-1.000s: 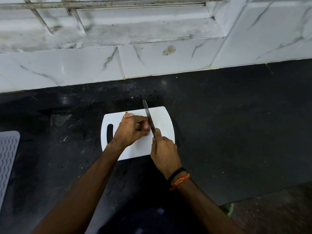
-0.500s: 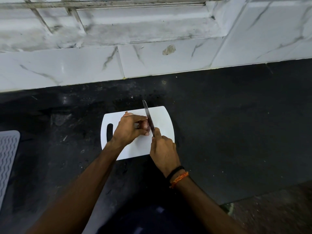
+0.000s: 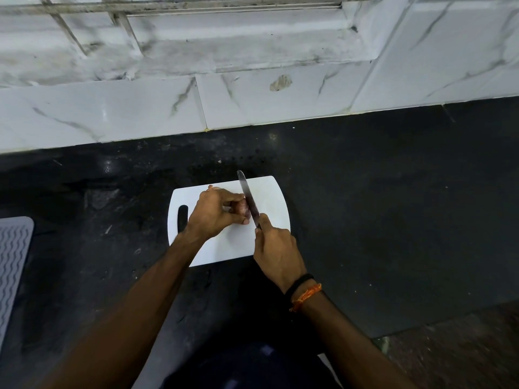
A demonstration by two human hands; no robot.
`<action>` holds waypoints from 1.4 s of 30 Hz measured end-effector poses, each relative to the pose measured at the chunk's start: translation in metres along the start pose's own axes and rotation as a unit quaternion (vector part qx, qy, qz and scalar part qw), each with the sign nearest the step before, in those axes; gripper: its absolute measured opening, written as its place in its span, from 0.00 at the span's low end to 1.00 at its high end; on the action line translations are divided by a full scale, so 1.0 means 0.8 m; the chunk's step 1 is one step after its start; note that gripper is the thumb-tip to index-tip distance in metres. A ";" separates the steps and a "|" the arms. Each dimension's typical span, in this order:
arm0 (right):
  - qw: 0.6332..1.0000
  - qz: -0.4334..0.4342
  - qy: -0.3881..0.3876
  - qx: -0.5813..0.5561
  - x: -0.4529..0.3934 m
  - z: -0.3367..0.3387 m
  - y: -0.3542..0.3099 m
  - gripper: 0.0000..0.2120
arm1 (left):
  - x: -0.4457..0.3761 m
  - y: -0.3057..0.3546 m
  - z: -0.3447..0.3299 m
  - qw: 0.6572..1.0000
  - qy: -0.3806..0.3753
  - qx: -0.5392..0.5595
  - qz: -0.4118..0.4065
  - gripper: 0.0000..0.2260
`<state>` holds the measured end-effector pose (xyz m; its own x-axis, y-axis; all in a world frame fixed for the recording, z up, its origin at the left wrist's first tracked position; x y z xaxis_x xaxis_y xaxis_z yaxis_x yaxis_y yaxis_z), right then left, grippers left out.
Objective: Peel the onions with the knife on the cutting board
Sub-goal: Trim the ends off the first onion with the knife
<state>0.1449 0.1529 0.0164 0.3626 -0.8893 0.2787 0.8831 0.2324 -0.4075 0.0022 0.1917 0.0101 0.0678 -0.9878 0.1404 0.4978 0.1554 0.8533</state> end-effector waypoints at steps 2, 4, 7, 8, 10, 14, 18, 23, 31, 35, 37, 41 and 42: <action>1.000 0.001 0.000 0.000 -0.004 0.001 -0.001 0.21 | -0.002 -0.001 -0.001 1.000 -0.004 0.004 -0.002 0.17; 1.000 0.002 0.005 0.006 -0.010 0.003 -0.003 0.20 | -0.004 0.000 -0.001 1.000 -0.011 0.003 -0.007 0.18; 1.000 -0.003 0.005 0.008 -0.009 0.000 -0.001 0.20 | -0.006 0.000 -0.002 1.000 -0.013 0.004 -0.011 0.19; 1.000 -0.003 0.001 0.005 -0.005 -0.001 0.001 0.20 | -0.006 -0.001 -0.002 1.000 -0.011 0.005 -0.010 0.18; 1.000 0.000 -0.005 -0.004 0.002 -0.004 0.003 0.19 | -0.006 -0.002 -0.002 1.000 -0.005 0.002 -0.011 0.17; 1.000 0.001 0.018 -0.015 -0.010 -0.003 0.003 0.18 | -0.007 -0.002 -0.001 1.000 -0.003 0.010 -0.018 0.17; 1.000 0.000 0.011 -0.017 0.000 -0.010 0.003 0.20 | -0.006 -0.008 -0.001 1.000 0.000 0.026 -0.005 0.22; 1.000 0.004 0.014 -0.019 -0.006 -0.009 0.005 0.20 | -0.009 -0.017 0.003 0.999 0.016 0.032 0.020 0.23; 0.999 0.009 0.017 -0.037 0.003 -0.009 0.005 0.20 | -0.008 -0.023 0.001 0.998 0.021 0.039 0.034 0.23; 1.000 0.005 0.014 -0.024 -0.014 -0.013 0.005 0.20 | -0.012 -0.025 0.001 0.999 0.016 0.032 0.033 0.24; 1.000 0.007 0.008 -0.016 -0.005 -0.019 0.008 0.21 | -0.012 -0.027 0.000 0.999 0.013 0.030 0.038 0.24; 1.000 0.010 0.008 -0.013 0.002 -0.026 0.009 0.22 | -0.013 -0.031 0.000 0.998 0.016 0.032 0.044 0.24; 1.000 0.009 0.011 -0.008 -0.005 -0.026 0.009 0.22 | -0.013 -0.031 0.000 0.998 0.017 0.034 0.045 0.25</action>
<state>0.1432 0.1498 -0.0058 0.3721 -0.8931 0.2526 0.8715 0.2426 -0.4262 -0.0110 0.1986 -0.0121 0.1393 -0.9693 0.2024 0.4278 0.2432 0.8705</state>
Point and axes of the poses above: each hand's wrist, its own x-axis away from the middle knuckle, its own z-axis out of the back of the hand, y = z × x, the point moved 10 cm from there along -x, towards the middle knuckle, and after that the axes turned 9 degrees about x, right-handed, at the moved point
